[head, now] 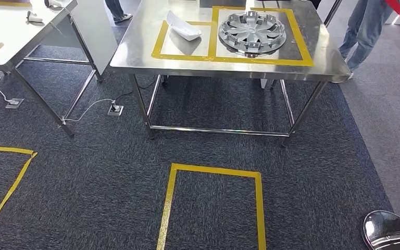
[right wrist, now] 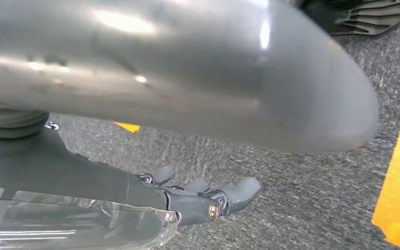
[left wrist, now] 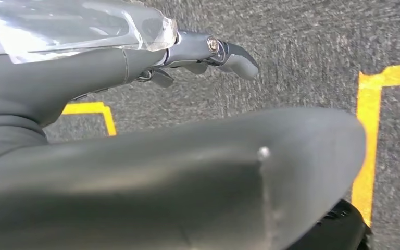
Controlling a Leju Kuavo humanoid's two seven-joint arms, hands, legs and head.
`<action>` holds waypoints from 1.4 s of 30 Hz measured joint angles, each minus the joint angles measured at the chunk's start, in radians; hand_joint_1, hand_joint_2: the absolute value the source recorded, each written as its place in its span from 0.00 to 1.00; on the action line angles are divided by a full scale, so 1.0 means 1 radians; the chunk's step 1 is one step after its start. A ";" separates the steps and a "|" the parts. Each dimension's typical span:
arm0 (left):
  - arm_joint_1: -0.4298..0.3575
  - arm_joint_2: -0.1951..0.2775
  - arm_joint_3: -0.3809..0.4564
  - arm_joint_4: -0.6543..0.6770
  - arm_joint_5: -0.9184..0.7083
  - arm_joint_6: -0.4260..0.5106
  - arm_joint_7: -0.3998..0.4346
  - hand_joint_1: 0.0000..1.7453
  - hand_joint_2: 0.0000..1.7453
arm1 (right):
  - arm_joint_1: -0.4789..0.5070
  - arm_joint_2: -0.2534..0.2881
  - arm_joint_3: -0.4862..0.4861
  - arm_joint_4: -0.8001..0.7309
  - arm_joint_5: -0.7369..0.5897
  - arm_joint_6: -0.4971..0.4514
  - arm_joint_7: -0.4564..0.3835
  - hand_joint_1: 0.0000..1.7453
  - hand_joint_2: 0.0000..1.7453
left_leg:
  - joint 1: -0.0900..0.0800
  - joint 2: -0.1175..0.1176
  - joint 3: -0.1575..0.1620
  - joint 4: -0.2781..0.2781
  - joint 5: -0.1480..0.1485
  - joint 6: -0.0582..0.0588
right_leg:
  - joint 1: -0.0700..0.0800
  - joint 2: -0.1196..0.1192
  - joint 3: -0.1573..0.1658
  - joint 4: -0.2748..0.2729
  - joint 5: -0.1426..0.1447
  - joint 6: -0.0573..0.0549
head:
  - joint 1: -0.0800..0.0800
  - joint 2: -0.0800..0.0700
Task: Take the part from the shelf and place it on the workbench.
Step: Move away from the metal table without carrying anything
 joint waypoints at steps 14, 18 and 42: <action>0.002 -0.009 0.025 0.003 0.014 -0.044 -0.027 0.00 1.00 | 0.010 0.008 -0.001 0.000 -0.024 -0.026 0.038 0.00 0.00 | 0.015 0.016 0.084 0.026 -0.082 -0.033 | 0.000 -0.029 -0.074 -0.013 0.047 -0.022 | -0.008 0.000; 0.001 -0.012 0.044 0.003 0.034 -0.060 -0.024 0.00 1.00 | 0.008 0.011 -0.007 0.000 -0.038 -0.045 0.078 0.00 0.00 | 0.013 0.017 0.098 -0.017 -0.082 -0.024 | 0.005 -0.030 -0.084 -0.005 0.048 -0.026 | -0.004 0.000; 0.036 -0.029 0.017 -0.014 0.283 -0.061 0.089 0.00 1.00 | 0.059 0.034 0.162 -0.018 -0.324 -0.107 0.221 0.00 1.00 | 0.006 0.019 0.086 -0.012 -0.074 -0.013 | -0.002 -0.028 -0.096 -0.007 0.064 -0.003 | -0.002 0.000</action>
